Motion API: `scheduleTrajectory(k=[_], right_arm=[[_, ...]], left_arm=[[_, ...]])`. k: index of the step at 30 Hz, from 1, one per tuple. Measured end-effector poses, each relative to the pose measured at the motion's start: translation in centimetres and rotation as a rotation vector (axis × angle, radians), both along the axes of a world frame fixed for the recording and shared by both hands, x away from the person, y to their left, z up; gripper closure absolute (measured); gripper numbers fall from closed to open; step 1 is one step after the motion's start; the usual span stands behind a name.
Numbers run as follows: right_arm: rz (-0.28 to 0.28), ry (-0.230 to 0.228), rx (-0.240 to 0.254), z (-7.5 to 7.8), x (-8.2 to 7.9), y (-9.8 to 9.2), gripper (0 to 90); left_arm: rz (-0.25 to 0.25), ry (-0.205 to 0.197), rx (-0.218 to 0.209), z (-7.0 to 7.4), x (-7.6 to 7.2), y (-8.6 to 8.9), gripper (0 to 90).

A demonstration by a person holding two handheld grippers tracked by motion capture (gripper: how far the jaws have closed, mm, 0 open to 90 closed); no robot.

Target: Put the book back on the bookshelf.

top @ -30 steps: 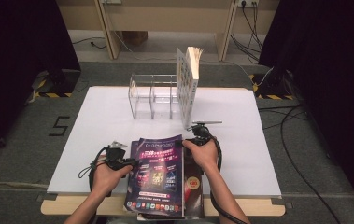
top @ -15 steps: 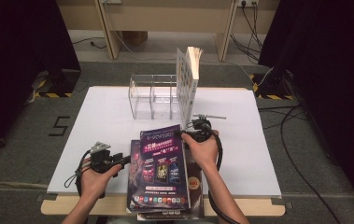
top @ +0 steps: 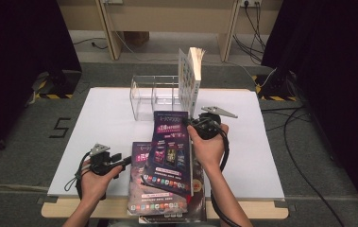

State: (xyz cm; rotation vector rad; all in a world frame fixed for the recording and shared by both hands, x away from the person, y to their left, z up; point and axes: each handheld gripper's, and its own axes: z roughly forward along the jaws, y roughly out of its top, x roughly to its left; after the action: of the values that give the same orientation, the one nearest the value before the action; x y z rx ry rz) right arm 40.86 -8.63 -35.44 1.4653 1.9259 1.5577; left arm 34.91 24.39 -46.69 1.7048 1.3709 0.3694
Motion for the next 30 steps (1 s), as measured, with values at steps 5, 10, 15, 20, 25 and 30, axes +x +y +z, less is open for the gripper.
scheduleTrajectory(k=[5,10,15,20,25,30], right_arm=[[-0.024,-0.053,-0.007,0.9,0.0,0.3,83.3],[-0.050,-0.108,-0.004,1.8,0.1,0.7,83.3],[-0.074,-0.159,-0.005,2.7,0.3,1.0,83.2],[-0.092,-0.196,-0.005,3.6,0.6,1.4,83.3],[-0.107,-0.219,-0.002,4.2,1.0,1.7,83.3],[-0.122,-0.238,0.007,4.8,1.5,1.9,83.3]], left_arm=[[0.002,-0.003,-0.001,0.1,0.0,0.1,48.5],[0.006,-0.005,-0.001,0.0,0.0,0.1,48.5],[0.008,-0.007,0.005,-0.1,0.0,0.2,48.1],[0.015,-0.009,0.008,-0.2,0.1,0.2,47.6],[0.013,-0.014,0.005,-0.1,0.1,0.3,47.6],[0.013,-0.015,0.002,-0.1,0.0,0.3,47.6]])
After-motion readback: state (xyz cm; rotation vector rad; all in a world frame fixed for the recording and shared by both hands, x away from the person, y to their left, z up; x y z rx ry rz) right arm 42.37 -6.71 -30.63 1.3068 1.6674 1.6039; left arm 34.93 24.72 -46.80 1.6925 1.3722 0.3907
